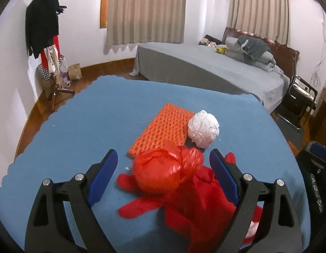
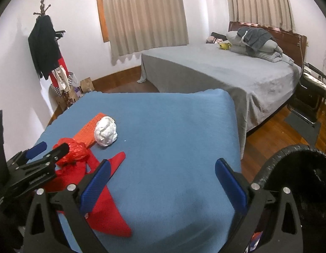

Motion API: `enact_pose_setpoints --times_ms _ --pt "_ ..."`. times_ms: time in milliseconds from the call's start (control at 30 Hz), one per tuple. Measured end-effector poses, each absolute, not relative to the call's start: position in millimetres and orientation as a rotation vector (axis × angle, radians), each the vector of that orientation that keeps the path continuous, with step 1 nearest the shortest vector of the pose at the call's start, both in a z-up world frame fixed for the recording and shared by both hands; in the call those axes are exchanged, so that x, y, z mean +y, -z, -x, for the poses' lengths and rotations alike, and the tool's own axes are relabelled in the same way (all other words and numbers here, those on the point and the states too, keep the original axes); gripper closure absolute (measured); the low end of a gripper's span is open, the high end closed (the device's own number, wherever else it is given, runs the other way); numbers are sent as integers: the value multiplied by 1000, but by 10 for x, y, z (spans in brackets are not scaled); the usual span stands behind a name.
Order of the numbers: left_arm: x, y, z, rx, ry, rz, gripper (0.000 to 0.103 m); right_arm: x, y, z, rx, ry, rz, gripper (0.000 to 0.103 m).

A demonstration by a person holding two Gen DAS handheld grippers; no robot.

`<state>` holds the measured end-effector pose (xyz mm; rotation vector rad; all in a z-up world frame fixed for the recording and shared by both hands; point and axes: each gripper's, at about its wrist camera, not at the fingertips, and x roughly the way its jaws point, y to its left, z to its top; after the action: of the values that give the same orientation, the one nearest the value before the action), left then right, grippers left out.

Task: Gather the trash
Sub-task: 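Move both open grippers back over the mat and grasp the red plastic bag with the left gripper, then grasp the white tissue ball with the right gripper while the left gripper holds the red bag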

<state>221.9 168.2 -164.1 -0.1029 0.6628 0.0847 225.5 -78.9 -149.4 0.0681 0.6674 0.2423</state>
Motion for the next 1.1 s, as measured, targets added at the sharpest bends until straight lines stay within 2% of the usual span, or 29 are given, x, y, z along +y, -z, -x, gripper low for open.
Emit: enact_pose_setpoints --times_ms 100,167,233,300,400,767,1100 --pt "1716 1731 -2332 696 -78 117 17 -779 1509 -2314 671 -239 -67 6" --pt "1728 1779 -2369 718 -70 132 26 -764 1517 -2357 676 -238 -66 6" --pt "1763 1806 -2395 732 -57 151 40 -762 1532 -2376 682 -238 -68 6" --pt "1790 1825 -2394 732 -41 163 49 -747 1552 -2400 686 -240 -66 6" --pt "1802 1806 -2367 713 -23 167 55 -699 1563 -2417 688 -247 -62 6" --pt "1985 1435 -2173 587 -51 180 57 -460 1464 -2570 661 -290 -60 6" --pt "2279 1435 -2404 595 -140 179 57 -57 1485 -2974 680 -337 -73 7"
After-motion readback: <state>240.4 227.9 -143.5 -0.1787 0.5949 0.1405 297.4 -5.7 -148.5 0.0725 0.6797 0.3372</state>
